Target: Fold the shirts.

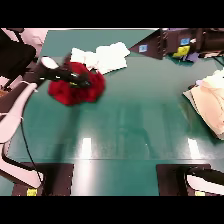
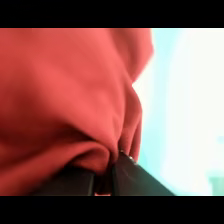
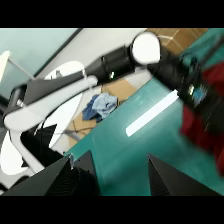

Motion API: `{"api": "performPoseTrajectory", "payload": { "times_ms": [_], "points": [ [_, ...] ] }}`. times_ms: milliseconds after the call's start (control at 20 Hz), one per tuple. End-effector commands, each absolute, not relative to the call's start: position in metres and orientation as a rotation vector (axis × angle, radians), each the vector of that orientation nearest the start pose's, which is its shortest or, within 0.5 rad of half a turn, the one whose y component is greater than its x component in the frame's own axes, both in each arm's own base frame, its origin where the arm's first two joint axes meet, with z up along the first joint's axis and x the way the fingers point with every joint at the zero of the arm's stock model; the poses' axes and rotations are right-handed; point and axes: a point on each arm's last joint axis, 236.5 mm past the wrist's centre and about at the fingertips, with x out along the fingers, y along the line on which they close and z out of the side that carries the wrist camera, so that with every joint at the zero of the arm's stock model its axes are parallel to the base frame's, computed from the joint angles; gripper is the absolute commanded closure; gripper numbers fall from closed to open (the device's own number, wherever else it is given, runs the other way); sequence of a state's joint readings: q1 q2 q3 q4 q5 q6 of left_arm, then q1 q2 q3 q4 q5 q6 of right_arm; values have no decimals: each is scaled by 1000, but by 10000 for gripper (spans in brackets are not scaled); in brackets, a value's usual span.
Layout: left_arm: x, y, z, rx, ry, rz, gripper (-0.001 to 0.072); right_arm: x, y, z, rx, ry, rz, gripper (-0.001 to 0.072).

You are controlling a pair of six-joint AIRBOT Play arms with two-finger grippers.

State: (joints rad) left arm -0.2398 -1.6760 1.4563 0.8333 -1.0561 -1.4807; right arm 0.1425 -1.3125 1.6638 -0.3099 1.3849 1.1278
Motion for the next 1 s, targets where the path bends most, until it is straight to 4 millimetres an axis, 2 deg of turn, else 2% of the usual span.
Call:
{"api": "performPoseTrajectory", "payload": {
  "times_ms": [0,100,150,200,250,350,400,450,500,650,750,850,950],
  "points": [
    [358,-374,18,-445,1355,-847,686,353,234,332,471,611,1195,206],
    [318,-435,38,-498,1339,-964,686,360,209,336,461,586,1130,207],
    [297,-457,43,-501,1339,-1008,686,362,197,331,456,605,1088,206],
    [281,-472,42,-467,1329,-1033,685,367,184,319,453,645,1021,207],
    [274,-477,37,-421,1318,-1030,685,372,168,299,452,704,939,207],
    [275,-472,30,-411,1340,-991,682,374,142,249,454,824,817,207],
    [276,-468,33,-410,1353,-1003,645,369,131,220,489,894,772,207],
    [278,-462,37,-413,1374,-1010,379,362,122,194,548,948,738,207],
    [282,-455,46,-429,1392,-1021,214,355,114,171,608,991,700,207],
    [308,-432,81,-418,1359,-1057,207,318,91,102,797,1101,573,207],
    [340,-409,102,-410,1294,-1030,207,289,81,64,910,1140,485,207],
    [380,-375,108,-379,1228,-936,207,260,82,33,1002,1176,422,207],
    [403,-341,99,-343,1226,-843,207,236,81,-1,1016,1217,342,207]
  ]
}}
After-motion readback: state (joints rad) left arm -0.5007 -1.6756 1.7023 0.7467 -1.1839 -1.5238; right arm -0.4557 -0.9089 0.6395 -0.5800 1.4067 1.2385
